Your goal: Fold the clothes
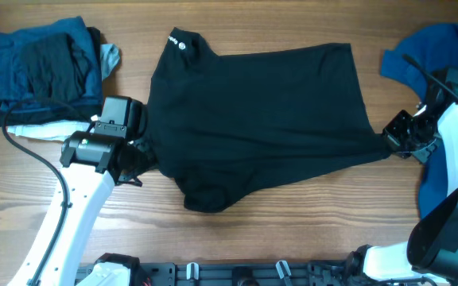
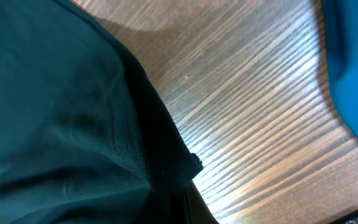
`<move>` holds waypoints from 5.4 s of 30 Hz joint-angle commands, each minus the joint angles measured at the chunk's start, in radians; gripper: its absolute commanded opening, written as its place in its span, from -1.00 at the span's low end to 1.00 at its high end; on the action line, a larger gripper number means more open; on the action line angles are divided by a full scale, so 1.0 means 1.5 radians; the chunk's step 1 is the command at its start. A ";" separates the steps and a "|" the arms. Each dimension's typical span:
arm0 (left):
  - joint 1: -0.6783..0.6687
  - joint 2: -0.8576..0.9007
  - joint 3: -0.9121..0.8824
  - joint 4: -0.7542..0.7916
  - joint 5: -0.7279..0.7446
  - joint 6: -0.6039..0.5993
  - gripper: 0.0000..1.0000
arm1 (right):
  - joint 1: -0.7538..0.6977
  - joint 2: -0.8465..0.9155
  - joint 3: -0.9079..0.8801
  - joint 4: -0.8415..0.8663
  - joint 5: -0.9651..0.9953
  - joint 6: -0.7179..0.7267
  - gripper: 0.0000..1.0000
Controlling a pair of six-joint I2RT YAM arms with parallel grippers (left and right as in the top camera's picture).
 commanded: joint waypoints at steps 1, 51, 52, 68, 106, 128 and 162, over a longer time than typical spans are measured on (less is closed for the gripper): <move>0.005 0.000 0.012 -0.006 0.080 0.016 -0.92 | 0.036 0.004 0.018 0.008 -0.008 -0.009 -0.91; -0.273 0.115 -0.256 0.274 0.073 -0.010 0.37 | 0.076 0.004 0.016 0.033 -0.006 -0.045 -0.91; -0.273 0.122 -0.256 0.282 0.072 -0.010 0.36 | 0.076 0.004 0.016 0.034 -0.006 -0.045 -0.91; -0.273 0.111 -0.185 0.165 0.136 -0.009 -0.92 | 0.076 0.004 0.016 0.031 -0.005 -0.044 -0.91; 0.070 0.111 0.003 0.054 0.168 0.013 -0.92 | 0.076 0.037 0.052 0.048 0.087 0.038 -0.91; 0.097 0.326 0.003 0.427 0.163 0.028 -0.92 | 0.122 0.154 0.052 0.355 0.067 0.025 -0.92; 0.045 0.250 0.189 0.237 0.166 0.118 -0.92 | 0.131 0.006 0.056 0.269 -0.176 -0.200 -0.90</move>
